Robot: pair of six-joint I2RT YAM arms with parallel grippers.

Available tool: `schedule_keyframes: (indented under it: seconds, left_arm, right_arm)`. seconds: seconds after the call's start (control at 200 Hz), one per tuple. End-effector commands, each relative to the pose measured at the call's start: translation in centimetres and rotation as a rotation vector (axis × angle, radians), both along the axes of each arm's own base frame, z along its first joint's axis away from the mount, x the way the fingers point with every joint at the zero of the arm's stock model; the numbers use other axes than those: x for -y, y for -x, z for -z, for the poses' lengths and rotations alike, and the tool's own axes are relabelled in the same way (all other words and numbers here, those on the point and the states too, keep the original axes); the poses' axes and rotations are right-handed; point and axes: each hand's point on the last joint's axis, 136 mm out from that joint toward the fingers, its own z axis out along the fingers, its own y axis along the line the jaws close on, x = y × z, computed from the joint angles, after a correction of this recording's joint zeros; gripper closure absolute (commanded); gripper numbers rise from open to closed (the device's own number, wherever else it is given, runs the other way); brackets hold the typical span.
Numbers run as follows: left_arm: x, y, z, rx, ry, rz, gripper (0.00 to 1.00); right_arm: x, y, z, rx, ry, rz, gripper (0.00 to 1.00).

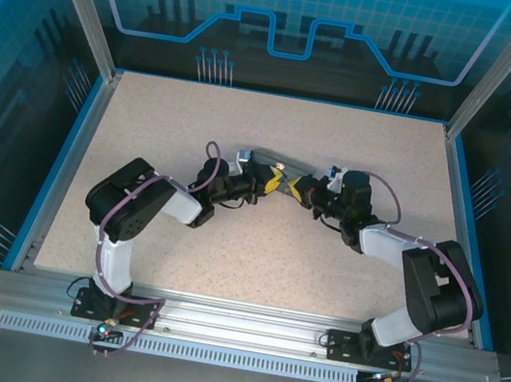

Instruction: Unlock the padlock with the key

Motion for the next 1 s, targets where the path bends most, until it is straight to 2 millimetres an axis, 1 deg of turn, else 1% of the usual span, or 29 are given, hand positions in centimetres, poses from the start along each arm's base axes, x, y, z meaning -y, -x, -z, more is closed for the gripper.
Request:
schedule_keyframes:
  seconds: [0.0,0.145,0.32,0.44,0.595,0.765,0.855,0.865,0.875,0.995]
  left_arm:
    - [1.2,1.5,-2.7,0.12,0.055,0.079,1.0]
    - [1.3,1.7,-2.1,0.11,0.043,0.085,1.0]
    - [1.4,1.7,-1.7,0.102,0.034,0.085,1.0]
    - [1.6,1.8,-1.6,0.103,0.032,0.091,1.0]
    - [2.1,1.8,-1.6,0.102,0.031,0.1,1.0]
    - [2.5,2.2,-1.4,0.101,0.025,0.113,1.0]
    - [2.8,2.5,-1.5,0.103,0.025,0.124,1.0]
    - [2.9,2.6,-1.4,0.102,0.024,0.125,1.0]
    - [2.9,2.6,-1.4,0.101,0.023,0.126,1.0]
    - [3.2,2.7,-1.4,0.095,0.025,0.124,1.0]
  right_arm:
    - [-1.0,-1.0,-2.0,0.037,-0.054,-0.024,1.0]
    - [-1.3,-1.4,-3.1,0.046,-0.058,-0.031,1.0]
    - [-1.3,-1.7,-4.0,0.046,-0.019,-0.043,1.0]
    - [-1.6,-1.9,-4.0,0.03,-0.007,-0.049,1.0]
    - [-2.7,-2.4,-4.3,0.019,-0.046,-0.05,1.0]
    - [-2.8,-3.2,-4.5,0.019,-0.041,-0.029,1.0]
    - [-2.9,-3.3,-3.6,0.001,-0.025,-0.028,1.0]
    - [-3.2,-3.7,-4.4,0.02,-0.032,-0.031,1.0]
    - [-3.3,-3.8,-4.7,0.026,-0.035,-0.031,1.0]
    - [-3.7,-4.1,-4.5,0.034,-0.023,-0.045,1.0]
